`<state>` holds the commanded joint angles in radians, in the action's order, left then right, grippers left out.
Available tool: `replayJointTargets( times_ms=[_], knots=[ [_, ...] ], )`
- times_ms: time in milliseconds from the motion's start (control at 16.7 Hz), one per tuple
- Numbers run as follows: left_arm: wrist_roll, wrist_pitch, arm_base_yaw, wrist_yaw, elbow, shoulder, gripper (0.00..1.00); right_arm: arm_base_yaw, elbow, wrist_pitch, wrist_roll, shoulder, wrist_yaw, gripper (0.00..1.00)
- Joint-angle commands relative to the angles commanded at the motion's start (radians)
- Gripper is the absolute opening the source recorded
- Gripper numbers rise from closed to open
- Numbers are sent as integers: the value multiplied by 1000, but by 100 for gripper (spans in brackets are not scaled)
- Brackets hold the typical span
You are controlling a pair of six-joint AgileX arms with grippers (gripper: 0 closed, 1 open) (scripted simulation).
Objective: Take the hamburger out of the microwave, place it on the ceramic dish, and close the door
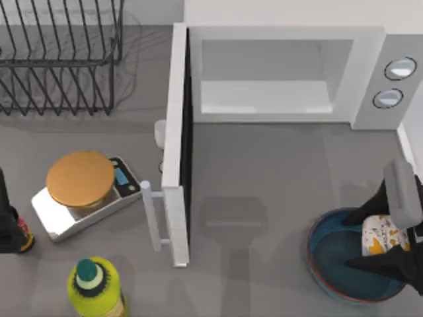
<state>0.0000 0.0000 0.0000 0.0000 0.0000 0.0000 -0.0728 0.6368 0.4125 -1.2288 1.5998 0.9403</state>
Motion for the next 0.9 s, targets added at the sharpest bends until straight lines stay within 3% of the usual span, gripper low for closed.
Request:
replayJointTargets(
  times_ms=[360, 660, 900],
  knots=[
    [0, 0, 0, 0, 0, 0, 100, -81, -64, -266, 140, 69, -20, 0],
    [0, 0, 0, 0, 0, 0, 100, -91, -74, -290, 159, 79, -23, 0],
    [0, 0, 0, 0, 0, 0, 100, -91, -74, -290, 159, 79, -23, 30]
  ],
)
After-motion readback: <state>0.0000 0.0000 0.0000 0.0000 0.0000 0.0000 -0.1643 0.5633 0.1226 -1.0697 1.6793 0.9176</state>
